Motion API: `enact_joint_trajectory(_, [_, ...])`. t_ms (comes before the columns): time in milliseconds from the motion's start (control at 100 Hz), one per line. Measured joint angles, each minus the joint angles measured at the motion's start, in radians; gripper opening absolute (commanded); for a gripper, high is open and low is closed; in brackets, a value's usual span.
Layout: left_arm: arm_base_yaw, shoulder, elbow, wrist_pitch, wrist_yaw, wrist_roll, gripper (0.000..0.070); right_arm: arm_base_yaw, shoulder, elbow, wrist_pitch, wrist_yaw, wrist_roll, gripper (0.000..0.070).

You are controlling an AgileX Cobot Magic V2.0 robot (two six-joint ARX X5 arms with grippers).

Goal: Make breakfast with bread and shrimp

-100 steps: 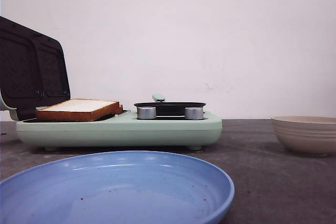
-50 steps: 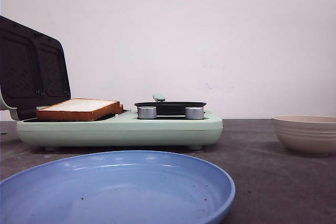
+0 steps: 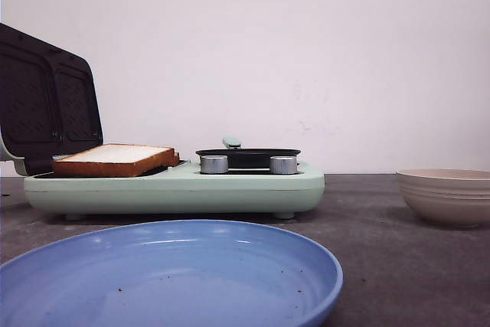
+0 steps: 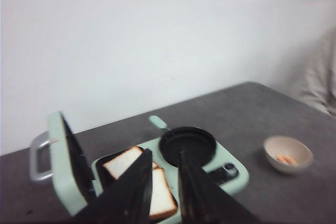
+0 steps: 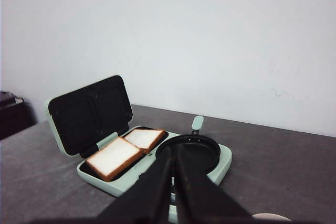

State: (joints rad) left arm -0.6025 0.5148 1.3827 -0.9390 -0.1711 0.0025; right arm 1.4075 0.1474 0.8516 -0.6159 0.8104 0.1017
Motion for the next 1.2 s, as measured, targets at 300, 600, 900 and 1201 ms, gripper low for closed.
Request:
enact_joint_trajectory(300, [0.000,0.097,-0.143,0.231,-0.284,-0.127,0.0003,0.000,0.002,-0.005,0.000,-0.025,-0.001,0.0000])
enact_joint_trajectory(600, [0.124,0.353,-0.150,0.631,-0.379,0.093,0.0003,0.000,0.002,-0.005,-0.091,-0.025,-0.002,0.0000])
enact_joint_trajectory(900, [0.346,0.572,-0.148,0.789,-0.293,0.102,0.0003,0.000,0.002,-0.016,-0.156,-0.025,0.004,0.0000])
enact_joint_trajectory(1201, [0.671,0.644,-0.147,0.695,-0.217,-0.066,0.0003,0.001,0.002,-0.017,-0.153,-0.025,0.034,0.0000])
